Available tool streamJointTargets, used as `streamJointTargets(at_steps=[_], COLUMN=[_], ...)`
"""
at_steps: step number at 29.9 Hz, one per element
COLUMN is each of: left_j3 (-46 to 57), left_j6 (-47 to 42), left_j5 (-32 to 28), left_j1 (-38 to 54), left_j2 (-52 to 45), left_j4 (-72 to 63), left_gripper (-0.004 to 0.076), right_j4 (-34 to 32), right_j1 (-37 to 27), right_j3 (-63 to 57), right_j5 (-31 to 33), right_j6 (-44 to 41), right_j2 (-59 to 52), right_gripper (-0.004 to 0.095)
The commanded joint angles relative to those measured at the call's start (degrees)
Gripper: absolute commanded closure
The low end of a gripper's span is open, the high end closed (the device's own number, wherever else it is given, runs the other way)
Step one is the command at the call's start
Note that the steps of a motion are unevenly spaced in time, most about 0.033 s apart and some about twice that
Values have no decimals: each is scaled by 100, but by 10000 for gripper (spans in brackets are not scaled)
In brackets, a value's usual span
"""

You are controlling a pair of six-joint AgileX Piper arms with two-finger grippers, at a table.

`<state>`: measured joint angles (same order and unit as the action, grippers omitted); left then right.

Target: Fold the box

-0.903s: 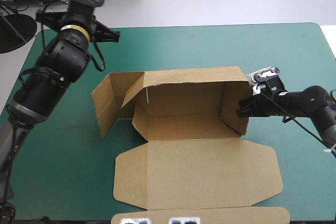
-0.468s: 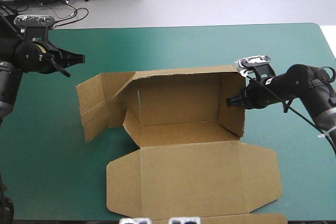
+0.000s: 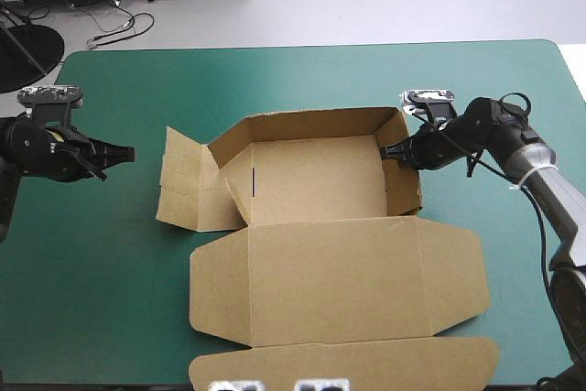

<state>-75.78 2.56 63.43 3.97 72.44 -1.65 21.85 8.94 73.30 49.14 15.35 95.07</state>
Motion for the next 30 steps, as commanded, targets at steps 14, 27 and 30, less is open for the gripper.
streamJointTargets(at_steps=[14, 27, 30], left_j3=[-114, -114, -114], left_j6=[144, 193, 193], left_j5=[-718, -768, -768], left_j1=[67, 67, 67], left_j2=[-158, -158, -158], left_j4=[-100, -166, -166], left_gripper=[727, 727, 727], right_j4=[-594, -1106, -1069], right_j1=[11, 11, 11], right_j3=[1813, 3268, 3097], right_j5=[1095, 2260, 2260], right_j6=[-25, -839, -884], right_j2=[102, -25, 12], right_gripper=[465, 467, 468])
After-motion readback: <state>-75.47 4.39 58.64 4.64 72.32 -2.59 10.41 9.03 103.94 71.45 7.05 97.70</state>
